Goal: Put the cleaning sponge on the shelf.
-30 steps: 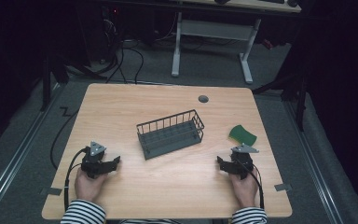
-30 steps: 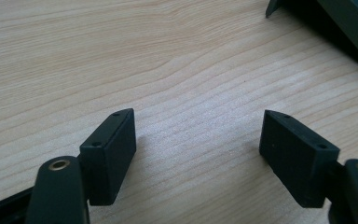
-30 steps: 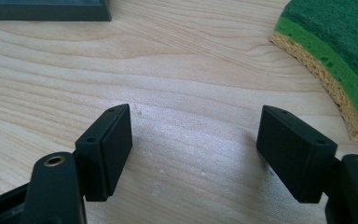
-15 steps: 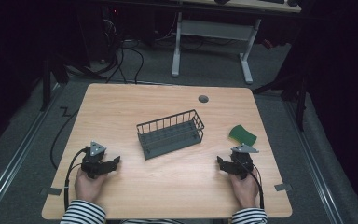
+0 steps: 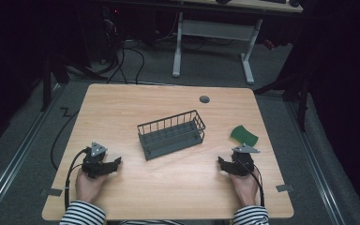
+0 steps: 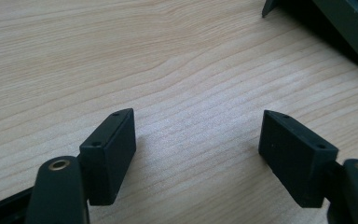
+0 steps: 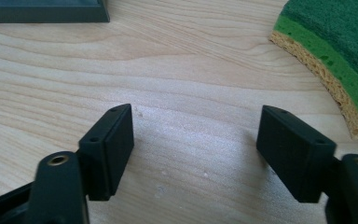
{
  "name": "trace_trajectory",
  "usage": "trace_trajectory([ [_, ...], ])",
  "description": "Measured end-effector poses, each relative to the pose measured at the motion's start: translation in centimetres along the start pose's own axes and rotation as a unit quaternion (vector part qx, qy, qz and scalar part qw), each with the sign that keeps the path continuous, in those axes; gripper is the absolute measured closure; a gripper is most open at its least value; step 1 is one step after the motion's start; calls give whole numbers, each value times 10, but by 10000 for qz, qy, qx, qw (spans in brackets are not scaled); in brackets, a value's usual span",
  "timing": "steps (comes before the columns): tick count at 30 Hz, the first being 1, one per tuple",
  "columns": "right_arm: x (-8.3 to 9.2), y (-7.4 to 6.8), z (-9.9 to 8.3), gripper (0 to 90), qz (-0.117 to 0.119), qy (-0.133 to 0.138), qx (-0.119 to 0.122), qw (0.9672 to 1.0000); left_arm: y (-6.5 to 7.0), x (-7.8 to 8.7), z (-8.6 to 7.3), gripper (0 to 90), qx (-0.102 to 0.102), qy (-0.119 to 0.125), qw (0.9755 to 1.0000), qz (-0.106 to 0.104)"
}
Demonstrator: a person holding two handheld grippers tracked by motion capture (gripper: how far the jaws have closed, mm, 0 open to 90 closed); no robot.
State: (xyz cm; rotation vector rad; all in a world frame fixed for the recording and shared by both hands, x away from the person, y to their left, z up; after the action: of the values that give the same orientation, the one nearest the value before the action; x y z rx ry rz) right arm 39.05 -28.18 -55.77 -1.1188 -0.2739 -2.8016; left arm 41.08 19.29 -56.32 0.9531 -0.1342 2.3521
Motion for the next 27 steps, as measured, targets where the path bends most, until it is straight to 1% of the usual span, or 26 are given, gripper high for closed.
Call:
trace_trajectory([
  [2,0,-2,2,365,63,-19,46,10000,2,0,1,280,-10,-50,10000,-47],
  [3,0,-4,4,386,101,-12,70,9999,4,0,1,281,1,-55,9999,-116],
  [4,0,-6,6,413,142,23,101,9998,7,0,2,281,-15,-50,9998,-186],
  [5,1,-8,7,433,189,79,99,9997,10,1,3,280,-67,-61,9997,-212],
  [6,1,-10,9,439,227,132,113,9996,13,1,4,275,-110,-61,9997,-221],
  [9,0,-16,15,465,427,119,172,9989,23,0,8,274,-159,-50,9993,-344],
  [11,0,-19,23,489,545,178,170,9982,31,-1,11,274,-246,-49,9988,-411],
  [12,1,-20,26,500,581,196,192,9979,34,-2,12,277,-294,-43,9987,-403],
  [13,0,-21,29,513,624,217,208,9976,38,-2,14,279,-382,-66,9985,-396],
  [15,-1,-24,36,530,736,231,191,9968,46,-4,17,291,-446,-85,9977,-503],
  [17,-5,-27,42,537,760,207,261,9966,52,-5,20,300,-494,-71,9972,-559],
  [19,-8,-30,48,538,799,144,253,9964,57,-8,23,311,-499,-73,9968,-625],
  [23,-15,-33,59,547,817,145,277,9962,69,-13,28,330,-654,-133,9951,-725],
  [25,-18,-35,64,565,839,139,243,9961,74,-15,30,348,-721,-139,9943,-778],
  [27,-22,-36,68,575,857,119,271,9959,78,-18,31,379,-729,-81,9936,-856],
])
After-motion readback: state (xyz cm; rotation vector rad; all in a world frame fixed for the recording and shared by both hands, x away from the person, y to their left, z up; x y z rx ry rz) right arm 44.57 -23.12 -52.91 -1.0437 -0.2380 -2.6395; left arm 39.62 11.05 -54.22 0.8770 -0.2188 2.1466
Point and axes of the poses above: each handheld gripper's, and its own axes: x roughly backward along the jaws, z roughly out of its top, y roughly to its right, the point moved 4 cm from there along -x, roughly forward along the jaws, and after that the axes turned 9 degrees about -z, right-handed, at the moved point
